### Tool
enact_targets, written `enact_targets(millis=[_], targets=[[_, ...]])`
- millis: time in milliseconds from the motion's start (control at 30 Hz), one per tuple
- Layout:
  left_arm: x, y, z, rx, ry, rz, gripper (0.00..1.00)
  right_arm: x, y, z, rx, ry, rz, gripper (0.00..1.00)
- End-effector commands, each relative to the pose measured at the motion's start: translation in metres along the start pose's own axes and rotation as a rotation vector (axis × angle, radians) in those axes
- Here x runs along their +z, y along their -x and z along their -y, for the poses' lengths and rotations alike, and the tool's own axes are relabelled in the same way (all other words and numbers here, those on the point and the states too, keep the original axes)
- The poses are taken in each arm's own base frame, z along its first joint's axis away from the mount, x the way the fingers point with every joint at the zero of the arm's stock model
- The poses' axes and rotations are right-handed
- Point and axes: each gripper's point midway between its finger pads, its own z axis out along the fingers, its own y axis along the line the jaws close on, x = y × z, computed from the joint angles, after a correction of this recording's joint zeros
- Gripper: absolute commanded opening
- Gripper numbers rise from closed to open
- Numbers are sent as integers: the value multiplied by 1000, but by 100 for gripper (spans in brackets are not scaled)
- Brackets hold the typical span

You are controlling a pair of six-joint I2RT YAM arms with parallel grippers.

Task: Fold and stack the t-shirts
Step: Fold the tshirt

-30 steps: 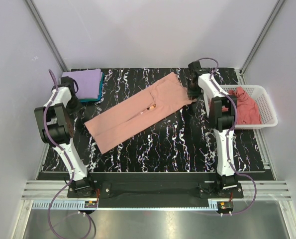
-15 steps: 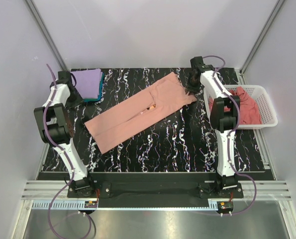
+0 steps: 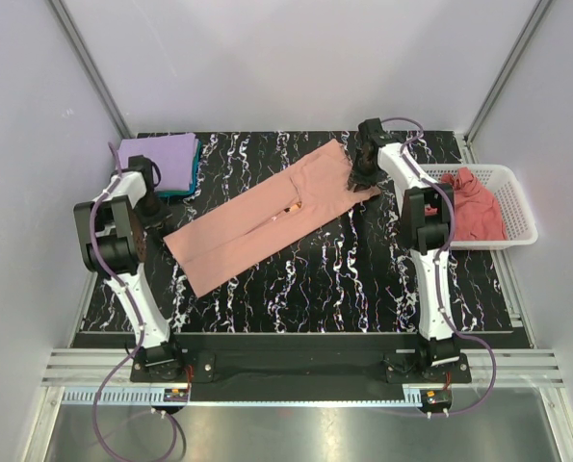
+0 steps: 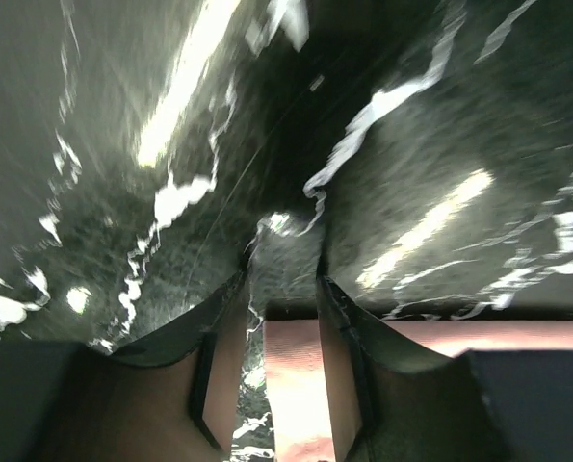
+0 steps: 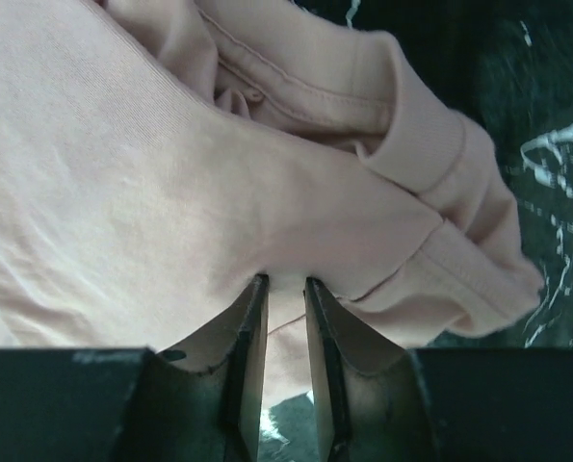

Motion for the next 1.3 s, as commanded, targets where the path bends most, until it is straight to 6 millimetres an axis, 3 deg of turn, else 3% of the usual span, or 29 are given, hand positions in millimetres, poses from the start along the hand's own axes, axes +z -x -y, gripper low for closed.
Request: enact_targets(millis=[0,33,100,167,400,533,633,667,733,767,800,900,1067,1267], targets=[[-16,-22,-4,-75,-7,-25,38,-1,15,-1,-173,14,30,30],[-12,-44,-5,-94,-4,-68,38,0,14,3,-226,6,18,30],[-27,-50,-1,-110,-36,-31,39,8,17,9,-265,-26,18,30],[-29,-64,-6,-105,-20,-44,41,13,20,11,-295,-29,16,30],[-49,-70,-30,-93,102,-63,43,19,63,8,-386,-43,159,33],[-73,-59,-38,-119,122,20,44,5,86,-5,-340,1,228,36],[-89,-35,-37,-81,132,112,45,-25,95,-21,-270,54,266,49],[-102,-14,-24,-73,94,157,45,-50,99,-36,-212,113,287,53],[-93,-11,2,19,69,113,44,-65,88,-44,-136,161,255,64],[-99,2,16,40,51,138,44,-82,82,-46,-48,171,243,66],[-87,0,24,80,58,106,45,-90,76,-48,-12,178,231,68],[-79,7,47,103,0,116,46,-111,51,-50,91,171,191,70],[-69,8,50,116,-67,119,48,-108,17,-35,239,135,147,70],[-50,-12,31,143,-67,89,48,-91,10,-47,271,195,99,62]])
